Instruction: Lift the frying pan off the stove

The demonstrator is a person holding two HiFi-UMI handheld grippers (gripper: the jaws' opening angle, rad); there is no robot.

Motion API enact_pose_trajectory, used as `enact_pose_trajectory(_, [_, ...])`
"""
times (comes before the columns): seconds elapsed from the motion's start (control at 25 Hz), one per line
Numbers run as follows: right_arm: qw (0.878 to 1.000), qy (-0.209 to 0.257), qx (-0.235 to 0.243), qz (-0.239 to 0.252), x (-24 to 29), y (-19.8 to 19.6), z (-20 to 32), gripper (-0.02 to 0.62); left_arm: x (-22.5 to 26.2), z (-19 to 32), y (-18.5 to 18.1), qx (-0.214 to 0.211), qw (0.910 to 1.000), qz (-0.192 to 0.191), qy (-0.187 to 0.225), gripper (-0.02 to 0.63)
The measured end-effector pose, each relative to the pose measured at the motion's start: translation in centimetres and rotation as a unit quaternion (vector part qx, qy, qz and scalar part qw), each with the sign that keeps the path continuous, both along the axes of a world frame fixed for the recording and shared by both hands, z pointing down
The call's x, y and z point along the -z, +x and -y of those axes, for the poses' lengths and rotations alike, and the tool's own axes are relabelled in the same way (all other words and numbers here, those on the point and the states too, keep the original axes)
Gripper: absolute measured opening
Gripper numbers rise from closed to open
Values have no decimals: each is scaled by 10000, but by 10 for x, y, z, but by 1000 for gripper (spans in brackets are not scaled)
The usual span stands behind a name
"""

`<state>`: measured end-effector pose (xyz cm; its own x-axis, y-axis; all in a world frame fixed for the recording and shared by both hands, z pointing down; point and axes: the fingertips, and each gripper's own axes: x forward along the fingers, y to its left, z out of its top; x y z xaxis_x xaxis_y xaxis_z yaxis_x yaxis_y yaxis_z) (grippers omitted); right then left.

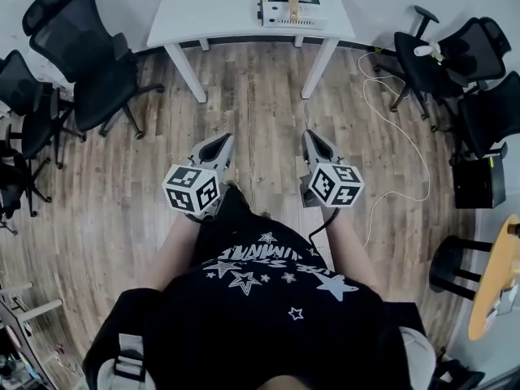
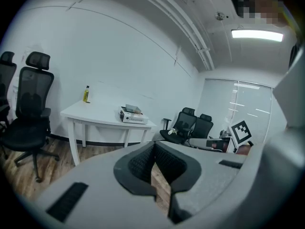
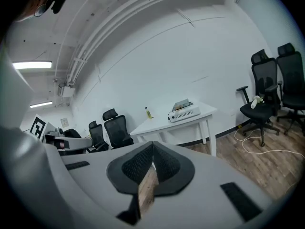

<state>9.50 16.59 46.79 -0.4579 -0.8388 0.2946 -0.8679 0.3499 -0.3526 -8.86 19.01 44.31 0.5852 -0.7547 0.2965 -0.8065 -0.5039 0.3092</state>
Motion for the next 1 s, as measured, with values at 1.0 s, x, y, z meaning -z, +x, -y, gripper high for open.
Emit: enact_pose_trajectory(1.0, [9981,-262,-555,-96,-7,21,195,8,-17,210,3,-453,9980,-362,-263,8])
